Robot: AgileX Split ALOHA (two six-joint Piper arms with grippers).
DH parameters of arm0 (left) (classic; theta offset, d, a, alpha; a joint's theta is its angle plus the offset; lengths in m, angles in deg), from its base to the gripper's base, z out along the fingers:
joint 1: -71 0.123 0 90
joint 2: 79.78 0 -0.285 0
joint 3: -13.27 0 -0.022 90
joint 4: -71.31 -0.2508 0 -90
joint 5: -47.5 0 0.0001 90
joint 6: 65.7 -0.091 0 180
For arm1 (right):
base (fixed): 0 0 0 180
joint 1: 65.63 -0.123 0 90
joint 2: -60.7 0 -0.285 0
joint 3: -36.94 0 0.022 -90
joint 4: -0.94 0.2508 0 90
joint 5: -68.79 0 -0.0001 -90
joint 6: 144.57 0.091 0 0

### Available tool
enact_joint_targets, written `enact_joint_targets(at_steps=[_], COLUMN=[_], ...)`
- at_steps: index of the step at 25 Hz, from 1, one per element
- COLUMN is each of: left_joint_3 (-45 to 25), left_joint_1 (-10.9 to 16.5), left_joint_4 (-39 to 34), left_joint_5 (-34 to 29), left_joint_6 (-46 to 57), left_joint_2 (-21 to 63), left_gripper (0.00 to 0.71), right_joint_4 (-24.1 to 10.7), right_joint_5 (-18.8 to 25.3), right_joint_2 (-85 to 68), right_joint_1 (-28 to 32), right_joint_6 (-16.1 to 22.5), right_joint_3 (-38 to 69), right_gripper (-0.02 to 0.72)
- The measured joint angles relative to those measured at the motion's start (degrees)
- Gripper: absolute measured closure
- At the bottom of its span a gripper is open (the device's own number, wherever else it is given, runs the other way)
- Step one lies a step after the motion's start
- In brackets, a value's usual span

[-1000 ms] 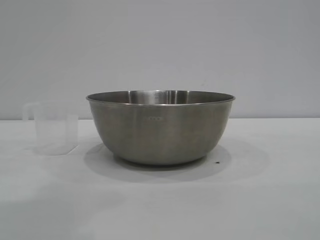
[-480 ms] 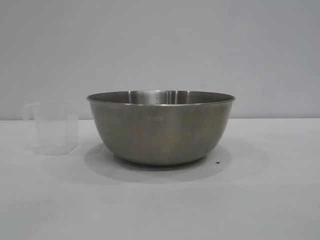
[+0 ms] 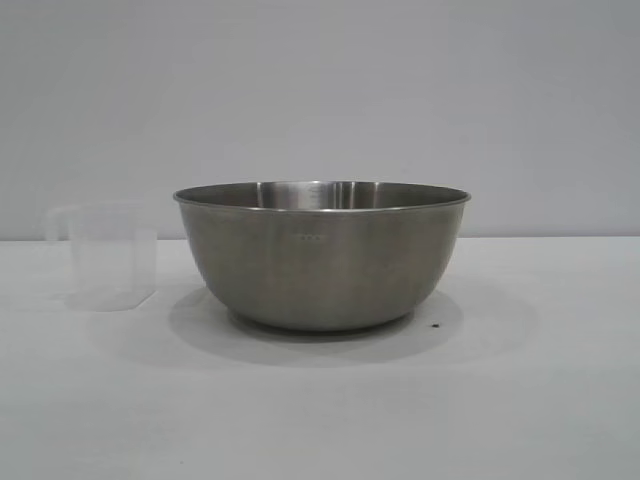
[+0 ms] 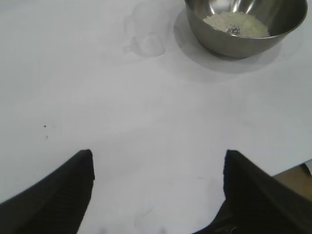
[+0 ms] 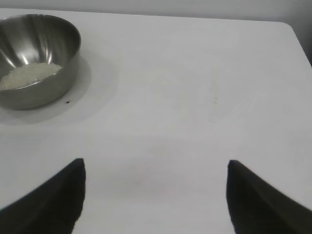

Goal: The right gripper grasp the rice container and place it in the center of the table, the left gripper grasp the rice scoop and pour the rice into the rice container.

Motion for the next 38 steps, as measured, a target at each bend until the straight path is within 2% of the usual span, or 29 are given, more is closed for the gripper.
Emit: enact_joint_targets(at_steps=[10, 31, 33, 35, 38], left_joint_3=[-4.6, -5.0, -5.0, -5.0, -5.0], left_joint_1=[0.0, 0.0, 0.7, 2.6, 7.6], left_joint_4=[0.2, 0.2, 0.2, 0.2, 0.2], left_joint_5=[2.0, 3.0, 3.0, 3.0, 3.0], left_joint_6=[-0.2, -0.4, -0.4, -0.4, -0.4], left_joint_2=[0.2, 0.5, 0.7, 0.9, 2.3], left_gripper=[0.223, 0.223, 0.223, 0.223, 0.223], right_joint_4=[0.0, 0.0, 0.0, 0.0, 0.0], right_joint_5=[0.0, 0.0, 0.0, 0.0, 0.0], right_joint_2=[0.0, 0.0, 0.0, 0.0, 0.0], right_joint_1=[0.0, 0.0, 0.0, 0.0, 0.0], right_joint_6=[0.0, 0.0, 0.0, 0.0, 0.0], right_joint_3=[0.0, 0.0, 0.0, 0.0, 0.0], right_gripper=[0.169, 0.169, 0.169, 0.169, 0.169])
